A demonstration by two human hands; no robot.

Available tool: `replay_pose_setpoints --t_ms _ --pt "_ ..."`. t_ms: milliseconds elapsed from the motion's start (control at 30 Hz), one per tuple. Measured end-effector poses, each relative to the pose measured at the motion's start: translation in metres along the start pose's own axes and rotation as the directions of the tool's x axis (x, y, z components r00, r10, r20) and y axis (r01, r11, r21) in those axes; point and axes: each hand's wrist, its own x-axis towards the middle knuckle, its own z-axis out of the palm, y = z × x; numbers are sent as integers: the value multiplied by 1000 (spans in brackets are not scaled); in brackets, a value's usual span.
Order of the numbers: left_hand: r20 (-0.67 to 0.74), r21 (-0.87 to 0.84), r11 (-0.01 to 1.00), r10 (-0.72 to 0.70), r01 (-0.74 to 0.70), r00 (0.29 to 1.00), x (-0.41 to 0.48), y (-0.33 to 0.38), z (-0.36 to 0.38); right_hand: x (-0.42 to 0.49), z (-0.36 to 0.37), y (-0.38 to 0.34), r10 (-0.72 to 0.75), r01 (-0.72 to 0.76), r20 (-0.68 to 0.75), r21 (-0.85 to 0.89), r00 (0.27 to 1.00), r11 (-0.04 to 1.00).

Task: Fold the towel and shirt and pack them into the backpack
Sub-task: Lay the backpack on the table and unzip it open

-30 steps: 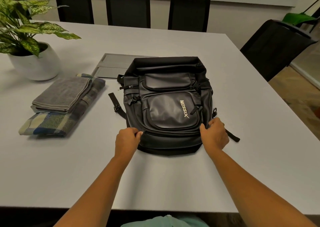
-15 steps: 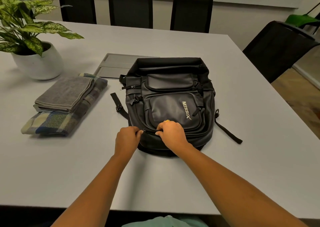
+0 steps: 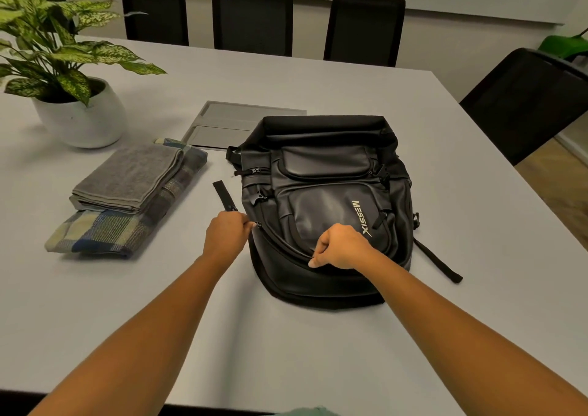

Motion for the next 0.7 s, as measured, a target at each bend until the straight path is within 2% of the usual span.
replay_pose_setpoints --t_ms 133,300,367,500,700 --pt "2 -8 1000 21 -21 1000 1 -9 6 18 8 -30 -89 101 -96 136 991 986" --pt "-3 18 997 78 -78 997 6 -15 10 41 29 -62 -140 131 -134 -73 981 989" --pt "-1 -4 997 77 -77 997 11 -20 11 50 30 -64 -117 107 -120 -85 986 991" --pt "-33 -43 998 39 -41 999 31 -25 12 58 14 -58 -108 109 -40 30 993 994" --pt "-45 16 999 -29 30 999 81 -25 8 60 2 -46 -93 75 63 242 994 967"
